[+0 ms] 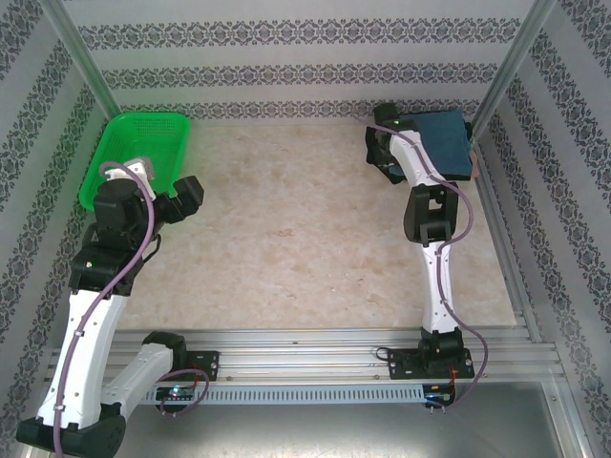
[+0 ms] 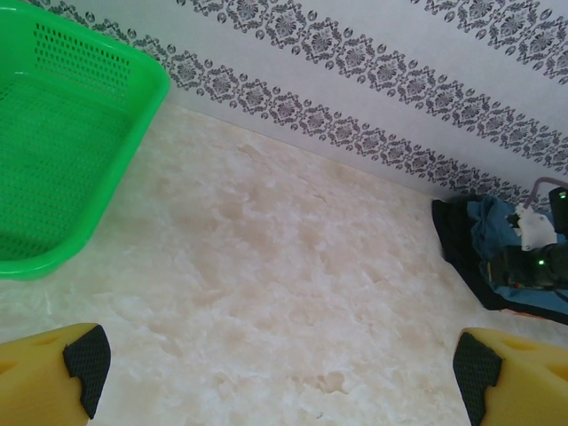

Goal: Fold and stack the t-shirts

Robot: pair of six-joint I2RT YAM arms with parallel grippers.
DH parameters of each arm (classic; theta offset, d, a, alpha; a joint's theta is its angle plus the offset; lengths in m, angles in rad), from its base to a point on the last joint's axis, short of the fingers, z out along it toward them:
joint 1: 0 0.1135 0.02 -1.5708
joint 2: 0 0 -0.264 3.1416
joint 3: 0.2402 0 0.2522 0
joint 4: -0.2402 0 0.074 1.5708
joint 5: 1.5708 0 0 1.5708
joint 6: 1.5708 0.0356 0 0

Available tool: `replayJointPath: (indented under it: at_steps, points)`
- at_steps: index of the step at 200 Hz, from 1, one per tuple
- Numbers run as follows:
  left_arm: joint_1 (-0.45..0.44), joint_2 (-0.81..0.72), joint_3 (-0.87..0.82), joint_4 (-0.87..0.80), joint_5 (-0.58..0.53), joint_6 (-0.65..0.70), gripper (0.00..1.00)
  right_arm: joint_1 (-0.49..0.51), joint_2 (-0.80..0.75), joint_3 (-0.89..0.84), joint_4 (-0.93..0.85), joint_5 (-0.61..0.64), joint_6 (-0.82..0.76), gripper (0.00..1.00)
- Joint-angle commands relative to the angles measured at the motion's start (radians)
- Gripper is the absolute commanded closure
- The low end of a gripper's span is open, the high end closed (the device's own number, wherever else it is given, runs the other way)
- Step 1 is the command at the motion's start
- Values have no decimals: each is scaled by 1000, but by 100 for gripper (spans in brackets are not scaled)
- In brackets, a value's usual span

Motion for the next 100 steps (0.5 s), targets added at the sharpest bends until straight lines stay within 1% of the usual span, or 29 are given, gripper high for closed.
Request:
replayJointPath:
  at_steps: [1,16,29,40,52,68,86,100]
  points:
    - [15,-4,16,-20,-22,30,0,-45,-74,-11,44,-81,84,75]
    - [15,1,21,-20,-25,30,0,-88,-127,-74,102,-164,160,85]
    - [16,1,18,-18,-26,25,0,-122,-146,-100,122,-218,199,89]
    - [16,1,14,-10,-19,22,0,-142,-141,-94,116,-243,219,91]
    - [16,1,11,-5,-16,18,0,-161,-138,-89,114,-299,230,93]
    - [16,2,10,1,-13,17,0,-182,-155,-111,135,-346,259,93]
    - [16,1,10,4,-14,17,0,-194,-187,-165,191,-368,277,93]
    - [16,2,5,7,-12,14,0,-186,-187,-166,190,-373,264,93]
